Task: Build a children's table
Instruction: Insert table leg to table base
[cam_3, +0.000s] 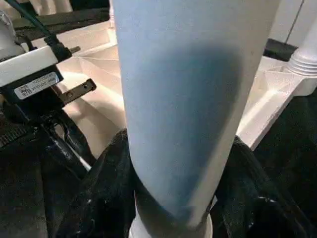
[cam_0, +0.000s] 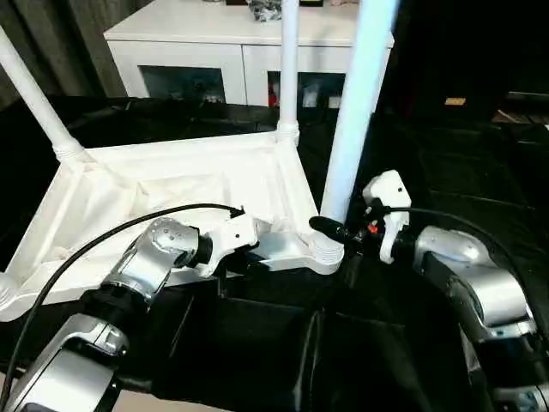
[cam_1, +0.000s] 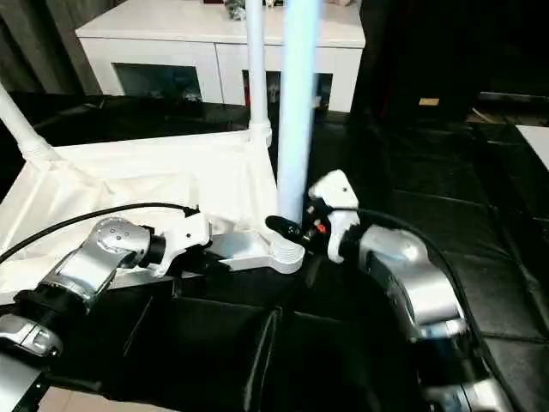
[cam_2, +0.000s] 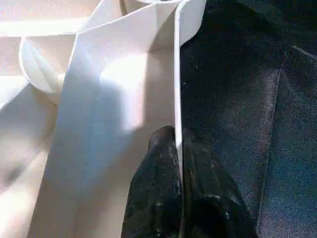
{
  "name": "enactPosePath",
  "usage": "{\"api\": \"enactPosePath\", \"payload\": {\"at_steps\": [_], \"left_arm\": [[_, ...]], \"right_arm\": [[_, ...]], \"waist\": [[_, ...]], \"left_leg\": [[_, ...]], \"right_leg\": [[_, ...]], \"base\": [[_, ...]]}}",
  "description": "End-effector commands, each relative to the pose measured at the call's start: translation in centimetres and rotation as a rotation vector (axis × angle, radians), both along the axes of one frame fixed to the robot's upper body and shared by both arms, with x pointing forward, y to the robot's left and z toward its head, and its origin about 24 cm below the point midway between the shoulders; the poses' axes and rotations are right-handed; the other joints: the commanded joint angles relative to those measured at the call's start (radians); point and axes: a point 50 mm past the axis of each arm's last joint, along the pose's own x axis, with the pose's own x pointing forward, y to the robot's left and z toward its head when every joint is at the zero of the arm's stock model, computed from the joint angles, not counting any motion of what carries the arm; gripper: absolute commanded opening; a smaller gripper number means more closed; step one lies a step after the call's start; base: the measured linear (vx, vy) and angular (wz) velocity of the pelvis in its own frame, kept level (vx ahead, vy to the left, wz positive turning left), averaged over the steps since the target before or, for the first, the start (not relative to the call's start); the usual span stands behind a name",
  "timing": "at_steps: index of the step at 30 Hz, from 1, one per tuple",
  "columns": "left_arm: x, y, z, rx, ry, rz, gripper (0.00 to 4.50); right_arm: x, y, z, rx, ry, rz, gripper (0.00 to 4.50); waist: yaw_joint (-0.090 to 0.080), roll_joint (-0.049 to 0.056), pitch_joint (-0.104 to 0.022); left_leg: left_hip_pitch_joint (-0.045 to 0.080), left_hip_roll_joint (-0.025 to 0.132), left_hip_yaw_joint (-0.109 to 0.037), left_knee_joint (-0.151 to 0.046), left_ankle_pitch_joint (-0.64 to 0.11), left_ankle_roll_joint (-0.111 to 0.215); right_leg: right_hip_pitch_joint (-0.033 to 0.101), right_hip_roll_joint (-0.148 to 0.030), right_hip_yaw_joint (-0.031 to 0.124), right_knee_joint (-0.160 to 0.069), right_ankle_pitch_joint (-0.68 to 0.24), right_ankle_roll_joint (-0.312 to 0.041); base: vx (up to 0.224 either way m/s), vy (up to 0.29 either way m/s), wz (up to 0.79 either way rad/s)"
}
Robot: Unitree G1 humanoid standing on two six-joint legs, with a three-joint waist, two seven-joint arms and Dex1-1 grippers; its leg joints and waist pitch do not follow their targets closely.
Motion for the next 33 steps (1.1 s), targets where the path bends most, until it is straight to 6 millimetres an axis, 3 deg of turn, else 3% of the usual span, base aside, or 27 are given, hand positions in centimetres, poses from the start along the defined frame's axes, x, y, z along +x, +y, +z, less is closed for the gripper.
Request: {"api": "enactPosePath", "payload": {"at_steps": [1,6,13,17,19,20,21,22,23,24,25,27,29,33], "left_arm": [[-0.1,0.8,-0.1,0.007,-0.002,0.037,0.00],[-0.2,1.0,-0.2,0.009,0.000,0.040,0.00],[-0.3,1.2,-0.2,0.006,0.003,0.052,0.00],[0.2,1.3,-0.2,-0.018,-0.017,0.141,0.00],[0.7,0.3,-0.1,-0.089,-0.015,0.279,0.00],[0.7,0.0,-0.1,-0.108,-0.008,0.312,0.00],[0.7,-0.7,-0.2,-0.132,0.007,0.355,0.00],[0.6,-1.5,-0.3,-0.152,0.016,0.387,0.00],[0.6,-1.8,-0.3,-0.160,0.020,0.401,0.00],[0.6,-2.8,-0.4,-0.176,0.029,0.436,0.00],[0.6,-3.3,-0.4,-0.179,0.029,0.453,0.00],[0.6,-5.7,-0.4,-0.192,0.027,0.507,0.00],[0.6,-7.4,-0.3,-0.215,0.030,0.525,0.00],[0.8,-10.9,0.7,-0.255,-0.017,0.558,0.00]], "right_arm": [[-1.9,-0.5,-5.6,-0.124,0.288,0.018,1.82],[-1.7,-0.7,-6.3,-0.122,0.301,-0.021,1.82],[-0.9,-0.9,-6.4,-0.122,0.257,-0.083,1.82],[0.0,-0.9,-6.5,-0.142,0.210,-0.183,1.82],[1.4,-1.3,-7.1,-0.165,0.193,-0.400,1.82],[1.6,-1.4,-7.2,-0.171,0.191,-0.453,1.82],[2.0,-1.4,-7.5,-0.177,0.182,-0.516,1.82],[2.2,-1.3,-7.6,-0.186,0.174,-0.563,1.82],[2.3,-1.2,-7.7,-0.189,0.170,-0.582,1.82],[2.7,-0.9,-7.8,-0.189,0.163,-0.629,1.82],[2.8,-0.7,-7.8,-0.186,0.164,-0.650,1.82],[3.6,0.4,-7.9,-0.172,0.165,-0.739,1.82],[4.1,1.1,-7.9,-0.167,0.163,-0.783,1.82],[5.0,2.9,-8.1,-0.163,0.179,-0.877,1.82]], "waist": [[0.004,-0.005,-0.044],[-0.002,-0.009,-0.046],[-0.015,-0.012,-0.042],[-0.021,-0.011,-0.040],[-0.032,-0.011,-0.035],[-0.039,-0.015,-0.035],[-0.042,-0.014,-0.035],[-0.048,-0.023,-0.036],[-0.049,-0.017,-0.036],[-0.048,-0.021,-0.037],[-0.049,-0.017,-0.035],[-0.053,-0.025,-0.036],[-0.051,-0.026,-0.038],[-0.056,-0.022,-0.042]], "left_leg": [[-0.008,0.069,-0.023,-0.091,-0.182,0.035],[-0.006,0.069,-0.024,-0.094,-0.215,0.023],[-0.006,0.069,-0.030,-0.102,-0.302,0.001],[-0.004,0.069,-0.033,-0.104,-0.333,-0.010],[-0.007,0.066,-0.037,-0.106,-0.357,-0.029],[-0.007,0.062,-0.043,-0.107,-0.378,-0.036],[-0.004,0.062,-0.044,-0.106,-0.386,-0.037],[0.002,0.064,-0.041,-0.102,-0.386,-0.031],[-0.001,0.062,-0.042,-0.104,-0.382,-0.019],[0.001,0.063,-0.040,-0.102,-0.382,-0.015],[0.000,0.062,-0.039,-0.104,-0.387,-0.009],[-0.002,0.062,-0.039,-0.103,-0.394,-0.009],[-0.002,0.061,-0.039,-0.107,-0.395,-0.002],[-0.004,0.061,-0.036,-0.107,-0.389,0.001]], "right_leg": [[0.051,-0.082,0.044,-0.079,-0.259,-0.256],[0.047,-0.082,0.044,-0.081,-0.283,-0.247],[0.040,-0.082,0.043,-0.092,-0.398,-0.210],[0.033,-0.081,0.043,-0.094,-0.442,-0.198],[0.028,-0.082,0.040,-0.095,-0.502,-0.186],[0.030,-0.083,0.034,-0.101,-0.575,-0.155],[0.026,-0.084,0.035,-0.104,-0.597,-0.146],[0.021,-0.085,0.036,-0.112,-0.612,-0.142],[0.022,-0.082,0.034,-0.114,-0.605,-0.140],[0.019,-0.081,0.035,-0.114,-0.591,-0.145],[0.016,-0.080,0.035,-0.117,-0.582,-0.149],[0.013,-0.080,0.034,-0.116,-0.576,-0.152],[0.017,-0.078,0.031,-0.122,-0.567,-0.136],[0.018,-0.079,0.029,-0.119,-0.478,-0.160]], "base": [[0.000,0.000,0.00],[0.000,0.000,0.00],[0.000,0.000,0.00],[0.000,0.000,0.00],[0.000,0.000,0.00],[0.000,0.000,0.00],[0.000,0.000,0.00],[0.000,0.000,0.00],[0.000,0.000,0.00],[0.000,0.000,0.00],[0.000,0.000,0.00],[0.000,0.000,0.00],[0.000,0.000,0.00],[0.000,0.000,0.00]]}}
